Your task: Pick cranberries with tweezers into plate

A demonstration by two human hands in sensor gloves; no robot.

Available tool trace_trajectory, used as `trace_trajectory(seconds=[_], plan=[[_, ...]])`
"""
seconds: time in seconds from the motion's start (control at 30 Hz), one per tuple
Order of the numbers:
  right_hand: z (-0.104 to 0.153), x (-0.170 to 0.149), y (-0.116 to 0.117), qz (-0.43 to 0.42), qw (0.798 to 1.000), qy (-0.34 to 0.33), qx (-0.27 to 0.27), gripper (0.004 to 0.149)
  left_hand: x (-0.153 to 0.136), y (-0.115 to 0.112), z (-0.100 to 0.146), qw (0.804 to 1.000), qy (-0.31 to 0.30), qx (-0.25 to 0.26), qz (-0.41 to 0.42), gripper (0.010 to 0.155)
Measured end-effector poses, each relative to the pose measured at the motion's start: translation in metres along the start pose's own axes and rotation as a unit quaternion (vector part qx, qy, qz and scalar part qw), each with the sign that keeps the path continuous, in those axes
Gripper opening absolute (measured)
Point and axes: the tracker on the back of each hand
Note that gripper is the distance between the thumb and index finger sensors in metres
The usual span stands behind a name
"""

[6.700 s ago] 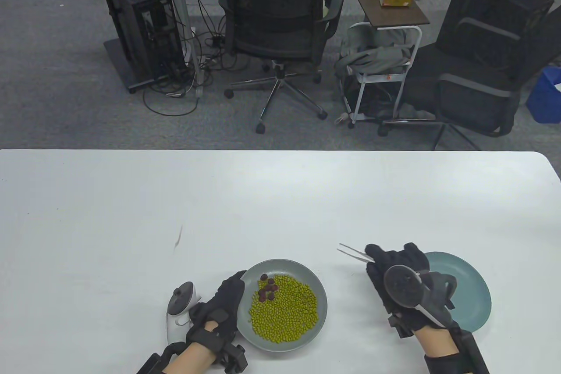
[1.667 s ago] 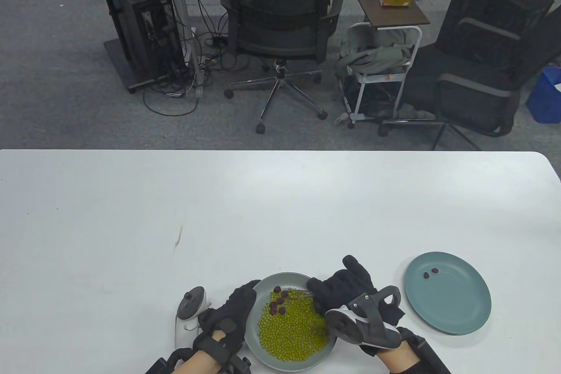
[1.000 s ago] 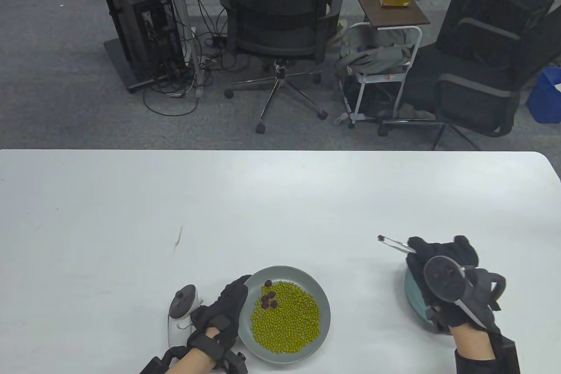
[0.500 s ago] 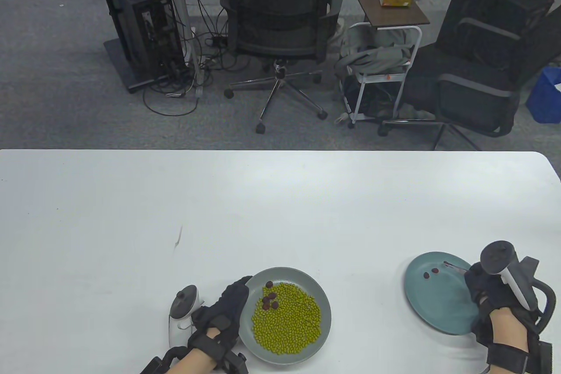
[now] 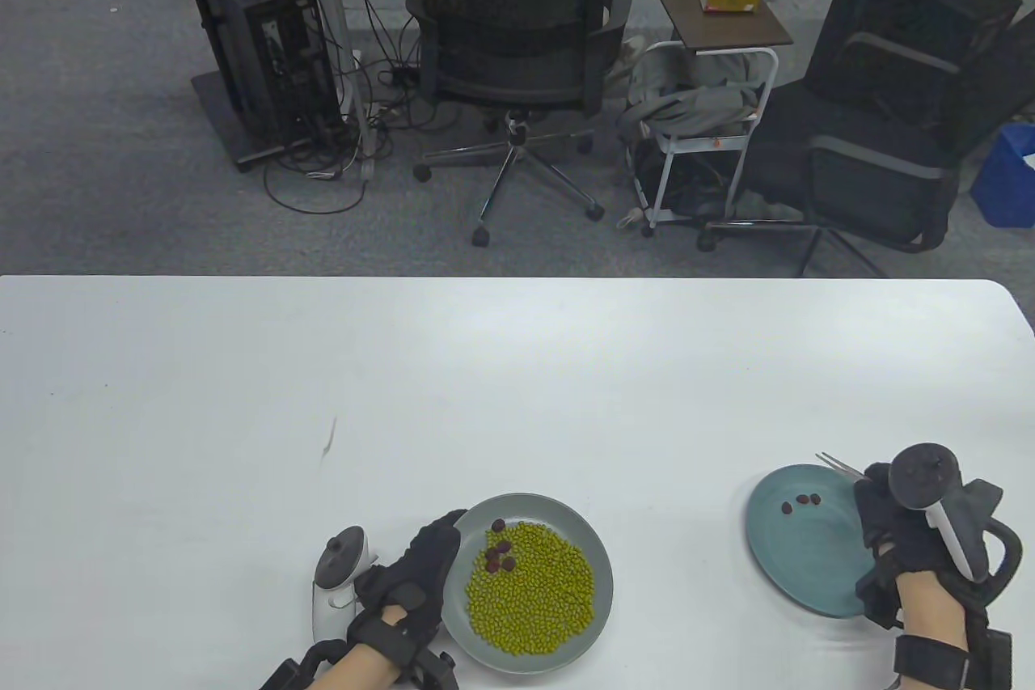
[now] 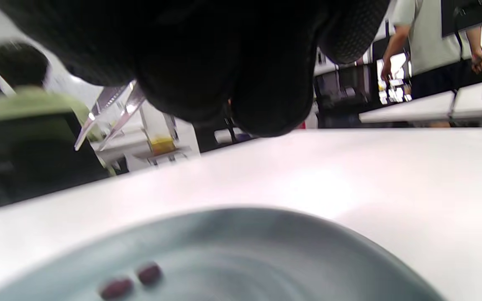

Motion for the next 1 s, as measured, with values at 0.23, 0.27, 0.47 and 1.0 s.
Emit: trace_trajectory(seconds=[0.23, 0.27, 0.47, 1.0], plan=[[0.032, 0.058, -0.009, -0.01, 0.989, -0.116, -0.091, 0.049, 0.0, -0.002, 0.0, 1.0, 0.003, -0.002, 0.002, 0.06], [0.037, 0.066, -0.009, -0.007, 0.987, -0.126, -0.101, 0.05, -0.001, -0.002, 0.0, 1.0, 0.003, -0.003, 0.005, 0.06], [0.071, 0.108, -0.008, -0.004, 0.964, -0.225, -0.142, 0.05, -0.001, -0.005, 0.0, 1.0, 0.01, -0.009, 0.016, 0.06], [0.166, 0.196, -0.01, -0.007, 0.88, -0.439, -0.183, 0.048, -0.004, -0.011, -0.002, 1.0, 0.021, -0.018, 0.015, 0.06]])
Point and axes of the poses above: the tracker on the back of each hand, its own x axis roughly to the thumb side, its own z axis roughly from the fingertips to the wrist, y = z × x, and after that the axes turned 11 degrees about z, right-handed
